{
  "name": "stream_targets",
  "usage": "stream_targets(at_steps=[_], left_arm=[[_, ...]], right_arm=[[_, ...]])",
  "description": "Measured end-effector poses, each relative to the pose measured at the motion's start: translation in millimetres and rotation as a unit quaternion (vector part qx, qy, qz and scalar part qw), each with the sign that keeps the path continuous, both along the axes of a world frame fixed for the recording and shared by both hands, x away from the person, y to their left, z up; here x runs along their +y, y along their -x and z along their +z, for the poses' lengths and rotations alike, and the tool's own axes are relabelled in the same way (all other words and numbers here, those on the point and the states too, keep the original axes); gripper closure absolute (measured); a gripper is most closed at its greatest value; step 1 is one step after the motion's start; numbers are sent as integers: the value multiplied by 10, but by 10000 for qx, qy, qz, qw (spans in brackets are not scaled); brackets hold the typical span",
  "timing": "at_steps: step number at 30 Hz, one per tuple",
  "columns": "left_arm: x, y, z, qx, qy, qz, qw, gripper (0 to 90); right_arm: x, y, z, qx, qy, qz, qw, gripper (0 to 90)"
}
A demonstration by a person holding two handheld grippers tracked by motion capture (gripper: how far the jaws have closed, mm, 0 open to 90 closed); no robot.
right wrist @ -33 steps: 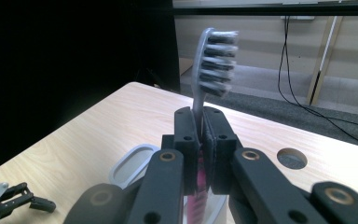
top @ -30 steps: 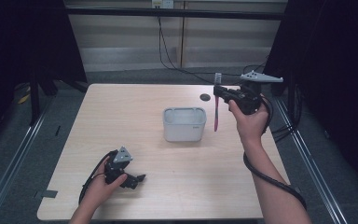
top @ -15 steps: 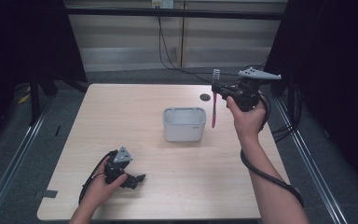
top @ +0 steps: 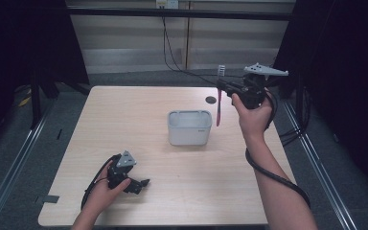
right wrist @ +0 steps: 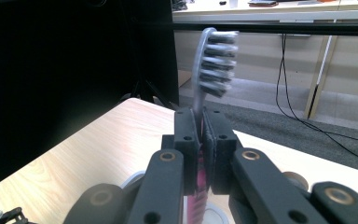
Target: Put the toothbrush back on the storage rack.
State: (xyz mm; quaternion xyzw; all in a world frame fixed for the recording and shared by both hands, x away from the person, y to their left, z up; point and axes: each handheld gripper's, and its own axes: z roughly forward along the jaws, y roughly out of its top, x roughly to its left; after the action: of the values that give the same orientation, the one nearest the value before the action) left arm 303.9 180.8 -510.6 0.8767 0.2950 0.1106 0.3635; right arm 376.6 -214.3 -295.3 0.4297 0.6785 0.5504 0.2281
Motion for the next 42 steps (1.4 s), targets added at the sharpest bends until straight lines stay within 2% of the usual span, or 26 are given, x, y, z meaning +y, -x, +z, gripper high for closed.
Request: stream_targets(at_steps=[18,25,33,42], left_arm=[[0,0,0,1,-1,-2,10000,0],[2,-1,2,12,-3,-13,10000,0],[1,-1,1,12,-1,-11,10000,0],[2,-1,2,15,-1,-13,10000,0]], right_arm=[[181,-145,15,1,101,70,9999,850],[192,-193,18,0,66,29,10000,850],[206,-234,-18,-22,-20,-8,10000,850],[261,-261,-103,-37,1,1,10000,849]])
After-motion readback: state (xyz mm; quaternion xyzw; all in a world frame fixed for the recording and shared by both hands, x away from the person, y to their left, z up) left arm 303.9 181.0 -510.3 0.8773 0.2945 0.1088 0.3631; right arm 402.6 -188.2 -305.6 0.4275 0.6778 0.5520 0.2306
